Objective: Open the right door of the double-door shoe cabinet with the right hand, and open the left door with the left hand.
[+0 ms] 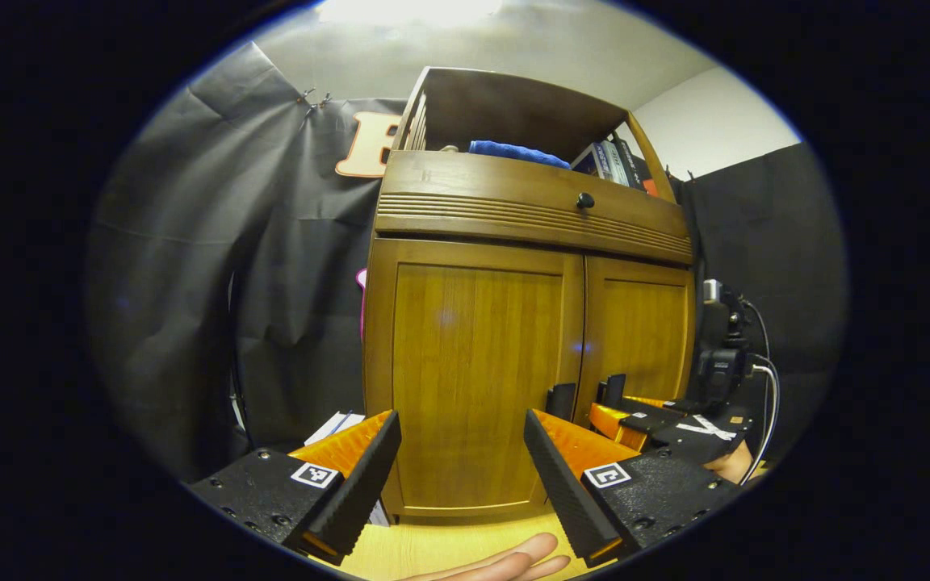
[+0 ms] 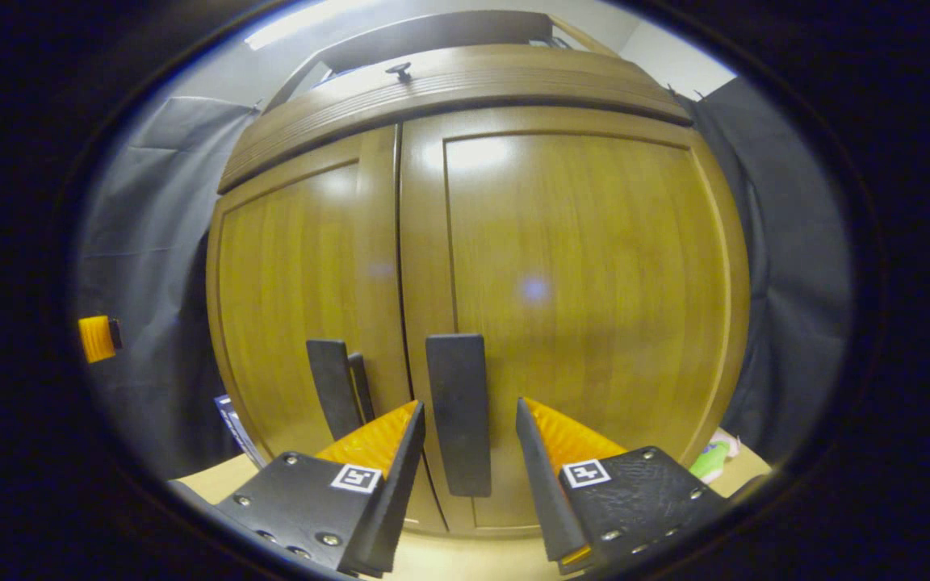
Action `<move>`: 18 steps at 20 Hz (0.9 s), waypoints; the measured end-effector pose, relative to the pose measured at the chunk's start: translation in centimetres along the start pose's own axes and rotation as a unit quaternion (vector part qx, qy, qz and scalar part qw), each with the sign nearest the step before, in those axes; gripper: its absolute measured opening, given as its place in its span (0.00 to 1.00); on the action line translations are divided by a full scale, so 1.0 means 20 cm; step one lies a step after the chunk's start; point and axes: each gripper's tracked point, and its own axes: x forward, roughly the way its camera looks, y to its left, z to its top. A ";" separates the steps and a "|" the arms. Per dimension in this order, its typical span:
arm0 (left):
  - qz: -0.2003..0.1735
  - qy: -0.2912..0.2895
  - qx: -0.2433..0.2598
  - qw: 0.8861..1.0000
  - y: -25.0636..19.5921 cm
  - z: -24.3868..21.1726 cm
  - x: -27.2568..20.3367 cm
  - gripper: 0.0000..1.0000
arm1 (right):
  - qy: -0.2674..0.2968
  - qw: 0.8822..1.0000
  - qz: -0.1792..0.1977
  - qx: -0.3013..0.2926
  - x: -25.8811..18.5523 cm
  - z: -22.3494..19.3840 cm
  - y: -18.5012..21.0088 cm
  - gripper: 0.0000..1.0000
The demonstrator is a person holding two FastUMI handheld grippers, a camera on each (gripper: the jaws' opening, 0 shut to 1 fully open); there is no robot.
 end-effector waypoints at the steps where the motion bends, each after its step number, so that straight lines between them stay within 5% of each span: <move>1: 0.002 0.000 0.000 1.000 0.00 0.00 0.00 0.91 | 0.006 1.000 -0.002 0.007 0.01 -0.02 0.00 0.62; 4: 0.005 0.002 -0.006 1.000 0.00 -0.01 0.00 0.91 | -0.001 1.000 0.020 0.022 -0.02 -0.01 0.01 0.62; 6: -0.003 0.010 -0.005 1.000 -0.02 -0.03 0.01 0.91 | -0.005 1.000 0.014 0.020 0.05 -0.01 0.02 0.36; 8: -0.008 0.014 -0.007 1.000 -0.04 -0.04 0.02 0.91 | -0.008 1.000 0.003 -0.008 0.05 0.00 0.02 0.36; 11: -0.005 0.017 -0.001 1.000 -0.05 -0.05 0.04 0.91 | -0.004 1.000 -0.006 -0.025 0.04 -0.01 0.02 0.20; 18: 0.011 0.025 0.006 1.000 -0.03 -0.08 0.07 0.91 | -0.003 0.999 0.051 0.015 -0.13 -0.01 0.02 0.24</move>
